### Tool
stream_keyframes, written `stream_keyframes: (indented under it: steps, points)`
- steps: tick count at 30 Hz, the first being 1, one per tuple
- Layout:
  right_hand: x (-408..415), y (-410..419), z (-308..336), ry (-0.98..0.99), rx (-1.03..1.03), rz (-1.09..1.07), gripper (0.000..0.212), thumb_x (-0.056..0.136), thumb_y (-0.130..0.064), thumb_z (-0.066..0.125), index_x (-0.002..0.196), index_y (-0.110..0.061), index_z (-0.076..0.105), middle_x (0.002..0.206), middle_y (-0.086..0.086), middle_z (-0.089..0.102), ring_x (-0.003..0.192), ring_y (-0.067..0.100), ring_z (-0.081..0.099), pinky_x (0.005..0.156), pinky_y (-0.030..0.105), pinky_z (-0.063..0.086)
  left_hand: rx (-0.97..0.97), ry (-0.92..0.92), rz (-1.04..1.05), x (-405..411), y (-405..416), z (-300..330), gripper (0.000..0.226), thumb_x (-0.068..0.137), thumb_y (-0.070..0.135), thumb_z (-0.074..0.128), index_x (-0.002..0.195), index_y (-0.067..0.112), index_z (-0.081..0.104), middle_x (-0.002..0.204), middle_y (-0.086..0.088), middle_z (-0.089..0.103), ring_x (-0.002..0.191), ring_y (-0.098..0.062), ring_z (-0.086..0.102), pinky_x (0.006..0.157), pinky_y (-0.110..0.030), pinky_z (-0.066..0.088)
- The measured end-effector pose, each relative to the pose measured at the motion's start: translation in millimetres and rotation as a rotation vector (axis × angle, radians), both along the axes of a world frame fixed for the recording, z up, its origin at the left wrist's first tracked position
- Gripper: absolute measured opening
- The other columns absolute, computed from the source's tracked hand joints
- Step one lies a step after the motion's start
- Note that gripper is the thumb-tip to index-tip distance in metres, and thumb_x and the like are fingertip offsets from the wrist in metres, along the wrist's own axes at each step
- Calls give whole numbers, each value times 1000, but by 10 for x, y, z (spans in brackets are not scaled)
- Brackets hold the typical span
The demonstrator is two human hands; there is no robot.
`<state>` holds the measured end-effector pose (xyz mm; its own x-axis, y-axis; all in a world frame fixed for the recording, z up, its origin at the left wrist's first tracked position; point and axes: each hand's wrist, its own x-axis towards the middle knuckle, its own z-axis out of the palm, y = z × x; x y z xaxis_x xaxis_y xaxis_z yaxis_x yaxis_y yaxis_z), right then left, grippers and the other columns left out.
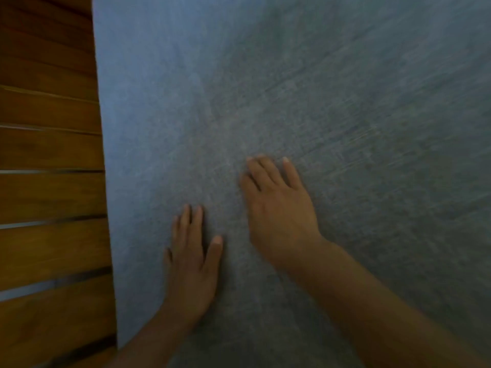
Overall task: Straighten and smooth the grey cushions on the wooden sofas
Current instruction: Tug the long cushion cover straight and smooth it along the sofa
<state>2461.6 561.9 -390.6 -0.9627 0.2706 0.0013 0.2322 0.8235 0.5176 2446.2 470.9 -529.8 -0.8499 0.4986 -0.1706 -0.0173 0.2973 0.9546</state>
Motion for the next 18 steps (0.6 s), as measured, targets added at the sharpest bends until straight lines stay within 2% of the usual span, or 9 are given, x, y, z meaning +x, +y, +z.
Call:
stream_keyframes:
  steps: [2,3,5,7,10,11,14,16,18]
  points:
    - [-92,-333,-203,100,-118,50,57,88,-29,32,137,-6,46,149,14,35,141,30,26,115,49,7,110,23,272,-61,-220,-227,65,91,60,18,150,32,10,152,18,12,142,-4,10,118,-39,1]
    - [-65,-458,-394,69,-159,105,58,88,-31,34,141,-7,42,152,12,33,142,29,23,115,49,5,62,7,356,-26,-298,-371,69,91,62,15,151,28,11,154,13,13,142,-7,11,118,-43,4]
    - [93,-515,-737,-246,-43,135,63,93,-33,29,150,-7,21,158,11,14,146,29,5,113,49,-9,-106,38,218,197,-349,-651,74,84,69,3,147,33,-6,159,8,-3,145,-10,-4,117,-51,3]
    - [146,-608,-832,-279,-40,58,61,97,-31,22,150,-3,14,158,15,7,146,29,-2,113,49,-13,-88,25,86,308,-449,-879,70,81,68,4,144,42,-10,156,15,-11,143,-5,-11,118,-47,1]
    - [553,-925,-775,-153,-304,61,53,98,-22,14,134,-6,49,146,15,42,139,30,30,116,49,9,2,-25,245,409,-761,-1146,69,91,60,24,152,30,8,159,5,11,145,-14,14,117,-47,16]
    - [811,-997,-853,-165,-326,141,49,98,-24,20,134,-12,51,146,9,43,139,27,33,117,49,10,-63,-16,227,545,-848,-1165,70,93,61,23,152,26,10,158,2,13,144,-19,17,115,-50,16]
    - [1492,-994,-999,-587,-187,140,57,86,-39,43,138,-17,49,149,1,40,140,23,30,117,50,-1,-183,-10,31,1057,-934,-1125,84,88,71,15,151,16,10,158,-13,10,144,-33,13,113,-44,12]
    - [1561,-999,-992,-695,-239,26,58,84,-36,36,135,-14,52,146,3,44,139,24,32,116,48,5,-190,-167,-77,1071,-992,-946,80,91,63,30,151,18,4,159,-9,-2,146,-26,1,117,-38,5]
    - [1464,-1185,-879,-586,-326,16,56,83,-27,27,127,-15,60,137,4,54,133,24,43,115,47,18,-212,-151,-82,962,-1095,-772,73,96,48,39,152,15,6,160,-9,1,147,-23,3,118,-36,8]
